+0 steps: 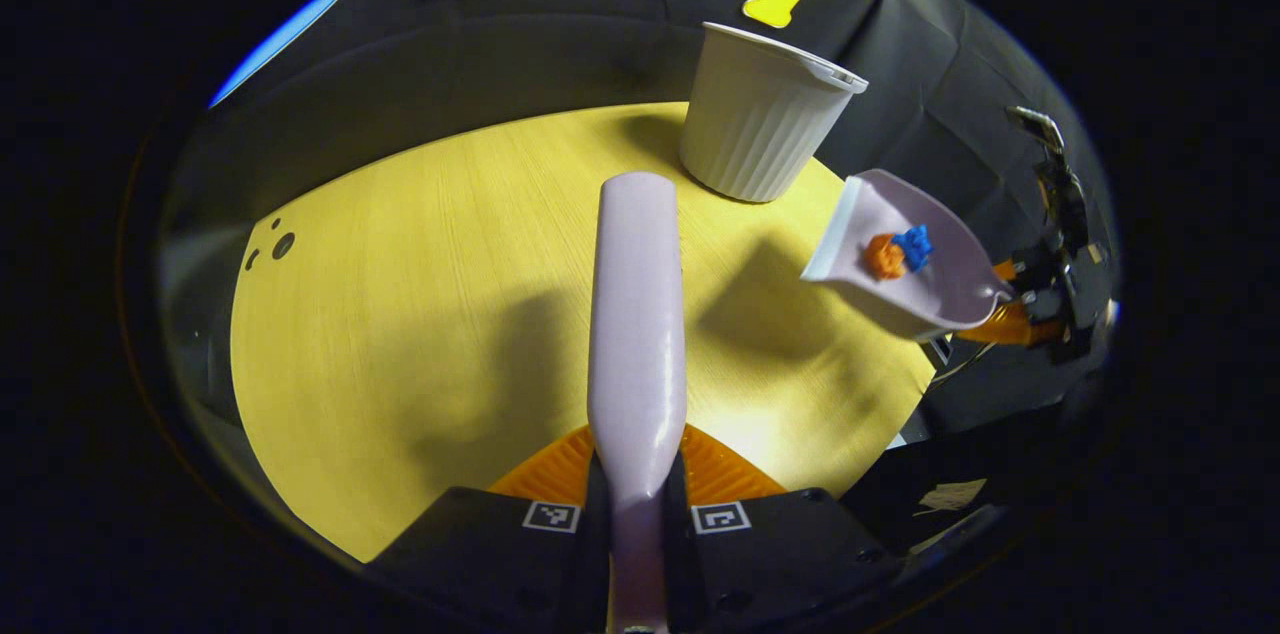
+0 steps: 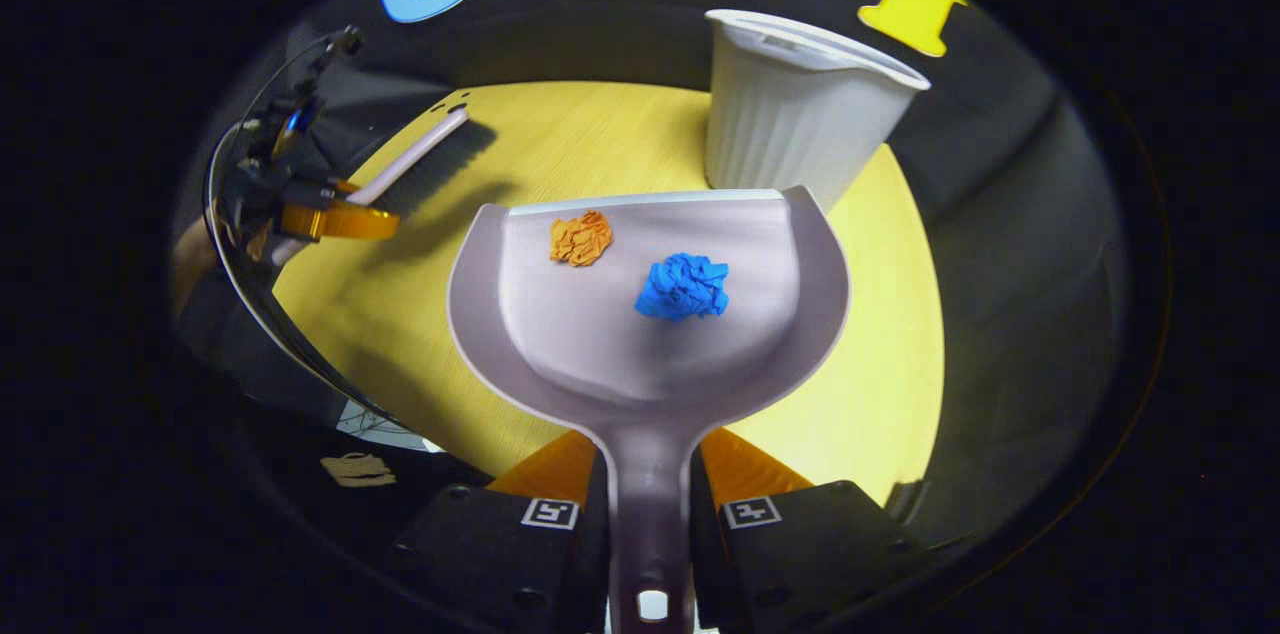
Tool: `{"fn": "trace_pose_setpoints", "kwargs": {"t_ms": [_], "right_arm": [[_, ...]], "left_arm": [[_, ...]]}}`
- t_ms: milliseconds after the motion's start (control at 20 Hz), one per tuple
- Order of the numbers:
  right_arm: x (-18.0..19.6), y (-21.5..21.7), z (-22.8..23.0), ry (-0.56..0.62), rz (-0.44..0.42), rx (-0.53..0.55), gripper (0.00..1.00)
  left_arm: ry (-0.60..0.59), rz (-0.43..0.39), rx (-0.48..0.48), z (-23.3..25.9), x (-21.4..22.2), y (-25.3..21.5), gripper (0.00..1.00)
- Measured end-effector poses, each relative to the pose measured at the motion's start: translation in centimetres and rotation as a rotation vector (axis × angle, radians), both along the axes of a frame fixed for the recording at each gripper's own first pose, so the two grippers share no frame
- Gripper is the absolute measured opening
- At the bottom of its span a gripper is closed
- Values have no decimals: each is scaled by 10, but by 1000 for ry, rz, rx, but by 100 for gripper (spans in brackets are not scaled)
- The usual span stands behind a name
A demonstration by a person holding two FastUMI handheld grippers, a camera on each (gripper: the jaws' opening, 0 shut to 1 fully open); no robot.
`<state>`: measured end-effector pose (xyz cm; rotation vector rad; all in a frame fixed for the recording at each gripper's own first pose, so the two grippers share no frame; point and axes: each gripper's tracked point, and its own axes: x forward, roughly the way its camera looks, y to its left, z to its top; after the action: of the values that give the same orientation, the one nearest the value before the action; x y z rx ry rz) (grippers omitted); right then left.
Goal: Pick up the small broom and dustpan from the desktop, sweep the trash into the dustpan with the broom, and then empty the trash into the garbage bin.
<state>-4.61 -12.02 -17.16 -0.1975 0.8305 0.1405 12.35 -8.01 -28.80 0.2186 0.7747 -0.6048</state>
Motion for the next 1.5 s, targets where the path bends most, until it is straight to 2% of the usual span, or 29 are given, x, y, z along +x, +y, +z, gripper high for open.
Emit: {"fn": "trace_pose_setpoints", "kwargs": {"t_ms": [200, 400, 550, 600, 650, 750, 900, 1000, 1100, 1300, 1500], "right_arm": [[-22, -13, 56, -33, -53, 55, 38], [-15, -26, 112, -68, -73, 62, 38], [4, -45, 153, -115, -91, 40, 37], [14, -49, 161, -127, -100, 44, 37], [21, -50, 170, -140, -107, 57, 37], [46, -56, 188, -162, -116, 69, 38], [85, -73, 202, -182, -119, 11, 37], [110, -77, 205, -191, -141, 32, 37], [135, -83, 203, -202, -179, 41, 37], [180, -109, 196, -238, -214, -99, 37], [213, -119, 191, -260, -244, -147, 37]], "left_arm": [[-3, 8, -19, 8, -9, 9, 26], [-10, 27, -31, 19, -16, 30, 26], [-17, 43, -42, 23, -20, 38, 26], [-17, 52, -49, 25, -21, 41, 29], [-16, 60, -55, 26, -23, 46, 26], [-15, 87, -68, 27, -23, 48, 26], [-15, 124, -79, 31, -24, 52, 26], [-27, 147, -76, 36, -24, 55, 29], [-24, 175, -94, 40, -23, 56, 26], [-28, 216, -114, 41, -35, 78, 27], [-34, 256, -125, 47, -33, 85, 29]]}}
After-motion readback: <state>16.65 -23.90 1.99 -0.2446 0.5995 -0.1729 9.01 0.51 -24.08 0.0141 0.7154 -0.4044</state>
